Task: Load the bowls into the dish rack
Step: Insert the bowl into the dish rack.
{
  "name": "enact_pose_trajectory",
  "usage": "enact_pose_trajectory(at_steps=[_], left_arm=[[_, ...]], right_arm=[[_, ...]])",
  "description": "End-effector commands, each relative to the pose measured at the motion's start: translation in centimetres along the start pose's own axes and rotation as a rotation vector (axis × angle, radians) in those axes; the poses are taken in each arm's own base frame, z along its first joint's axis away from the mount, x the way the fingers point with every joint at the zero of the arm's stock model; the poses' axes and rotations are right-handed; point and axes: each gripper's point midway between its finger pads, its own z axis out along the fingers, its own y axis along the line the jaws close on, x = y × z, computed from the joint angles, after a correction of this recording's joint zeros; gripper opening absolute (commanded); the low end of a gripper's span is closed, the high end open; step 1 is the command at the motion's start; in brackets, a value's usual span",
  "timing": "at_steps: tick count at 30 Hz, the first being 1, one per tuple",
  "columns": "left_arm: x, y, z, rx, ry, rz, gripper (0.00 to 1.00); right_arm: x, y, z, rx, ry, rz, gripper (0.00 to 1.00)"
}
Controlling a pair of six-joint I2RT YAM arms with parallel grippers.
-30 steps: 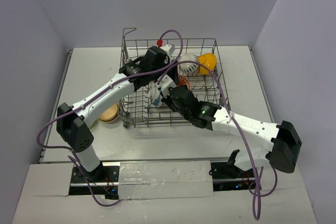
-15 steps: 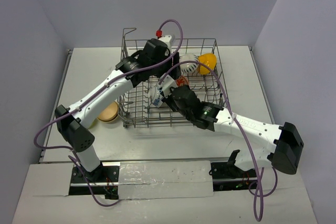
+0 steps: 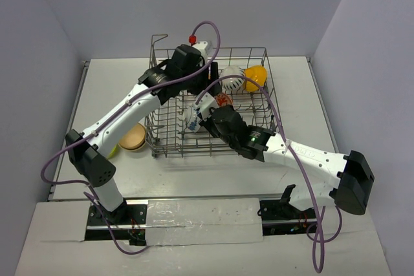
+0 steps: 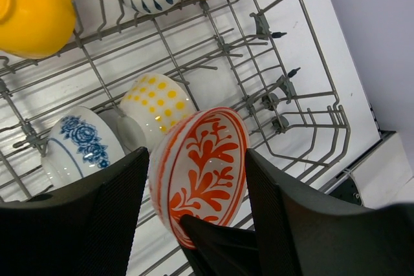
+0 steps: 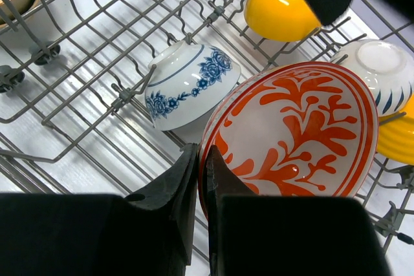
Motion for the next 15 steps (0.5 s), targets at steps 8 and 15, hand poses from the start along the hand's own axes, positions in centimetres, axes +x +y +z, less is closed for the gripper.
enact_pose_trajectory(at_steps=[8,15], left_arm=[[-5.2,5.5,-5.7,-0.103,-0.166,-0.048,0.67],[-7.4,10.9,-9.7,-0.311,-0.277,-0.041,0.67]], right_arm=[[-2.9,-0.5,-0.7,0.009,-0.104,0.038,0.0],[-5.4,-0.6,-2.2,-0.034,-0.128,0.071,0.0]])
